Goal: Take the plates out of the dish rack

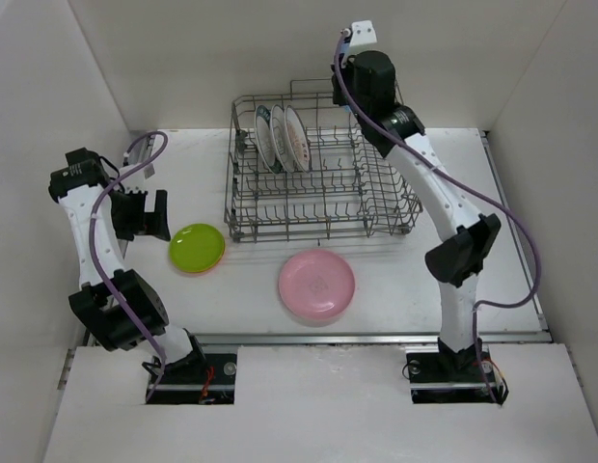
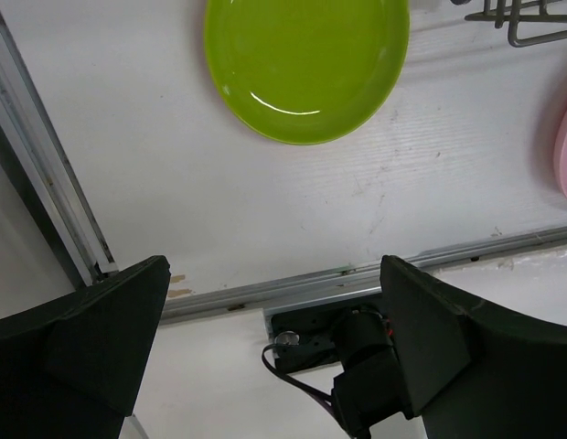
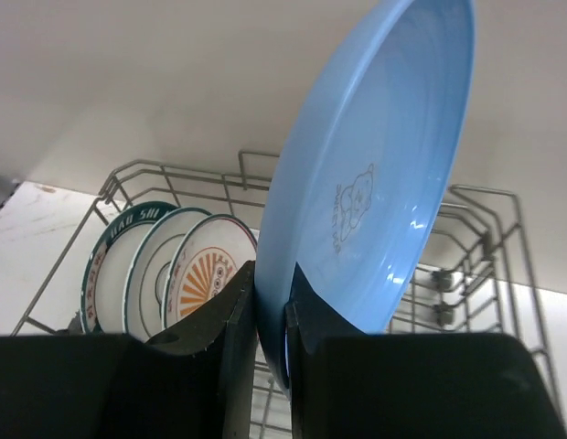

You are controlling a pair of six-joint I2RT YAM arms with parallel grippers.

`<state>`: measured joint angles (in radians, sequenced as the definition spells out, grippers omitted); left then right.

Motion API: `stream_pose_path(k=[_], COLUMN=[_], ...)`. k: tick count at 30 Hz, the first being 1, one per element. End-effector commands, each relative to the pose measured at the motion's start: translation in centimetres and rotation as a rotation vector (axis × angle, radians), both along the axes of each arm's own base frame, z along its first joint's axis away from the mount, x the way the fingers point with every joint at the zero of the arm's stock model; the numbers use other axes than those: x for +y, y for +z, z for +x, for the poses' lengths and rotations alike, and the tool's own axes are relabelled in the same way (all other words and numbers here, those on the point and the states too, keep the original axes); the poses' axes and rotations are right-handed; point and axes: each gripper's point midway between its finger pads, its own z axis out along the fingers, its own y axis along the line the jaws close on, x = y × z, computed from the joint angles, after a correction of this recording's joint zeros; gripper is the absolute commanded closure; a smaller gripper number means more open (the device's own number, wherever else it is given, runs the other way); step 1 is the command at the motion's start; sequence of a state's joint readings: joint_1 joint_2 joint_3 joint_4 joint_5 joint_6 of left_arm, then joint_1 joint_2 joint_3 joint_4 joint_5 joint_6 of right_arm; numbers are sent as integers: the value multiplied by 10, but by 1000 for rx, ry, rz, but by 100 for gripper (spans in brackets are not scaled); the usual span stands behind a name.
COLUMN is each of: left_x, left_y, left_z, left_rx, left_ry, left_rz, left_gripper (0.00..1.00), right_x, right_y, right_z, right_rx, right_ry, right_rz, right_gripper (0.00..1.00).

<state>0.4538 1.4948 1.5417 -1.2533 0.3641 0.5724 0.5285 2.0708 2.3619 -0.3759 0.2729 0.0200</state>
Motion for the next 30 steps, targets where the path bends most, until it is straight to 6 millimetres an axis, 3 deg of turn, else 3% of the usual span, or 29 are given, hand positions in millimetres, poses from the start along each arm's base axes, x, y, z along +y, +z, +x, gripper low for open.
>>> stream_pose_path(k=[1, 2, 3, 4, 6, 8, 9, 11, 12, 14, 16, 17, 18, 19, 20, 23, 26, 29, 30], left_x=[-6, -6, -6, -6, -6, -4, -3, -3, -3, -4, -6, -8, -11, -12, -13, -15, -13, -14, -15], left_y=[14, 14, 14, 16, 16, 18, 18, 18, 18, 21, 21, 24, 25, 24, 26, 29, 32, 31, 31], left_z=[-1, -1, -1, -1, -1, 0, 2, 2, 2, 4, 4, 4, 5, 3, 0, -4, -10, -15, -17], left_rx=[-14, -14, -14, -22, -22, -36, -45, -45, -45, -57, -62, -75, -81, -72, -72, -76, -84, -86, -86], left_ry=[-4, -4, -4, -4, -4, -2, -2, -2, -2, -5, -7, -11, -14, -14, -14, -22, -26, -32, -32], left_rz=[-26, -26, -26, -22, -22, -6, -2, -2, -2, -7, -16, -23, -35, -40, -40, -35, -5, 8, 8], left_gripper=[0, 0, 0, 0, 0, 0, 0, 0, 0, 0, 0, 0, 0, 0, 0, 0, 0, 0, 0], right_x=[6, 26, 21, 26, 34, 34, 34, 37, 29, 52, 51, 58, 60, 59, 68, 86, 96, 84, 78], right_y=[52, 24, 42, 37, 14, -8, -36, -57, -80, -109, -131, -153, -163, -172, -196, -221, -238, -260, -269], right_z=[-47, -66, -94, -110, -157, -183, -207, -237, -255, -295, -329, -338, -347, -353, -370, -390, -395, -393, -381], right_rx=[-118, -73, -97, -88, -35, 28, 92, 166, 227, 302, 360, 397, 425, 429, 462, 555, 602, 617, 605], right_ry=[-36, -24, -20, -7, 28, 12, 0, -6, -26, 5, 16, 4, -44, -50, -6, 45, 52, 3, -35], right_rz=[-61, -126, -131, -155, -223, -252, -345, -350, -444, -436, -540, -603, -571, -643, -710, -700, -707, -745, -750], right_gripper=[100, 100, 100, 100, 100, 100, 100, 100, 100, 100, 100, 100, 100, 100, 100, 100, 100, 100, 100])
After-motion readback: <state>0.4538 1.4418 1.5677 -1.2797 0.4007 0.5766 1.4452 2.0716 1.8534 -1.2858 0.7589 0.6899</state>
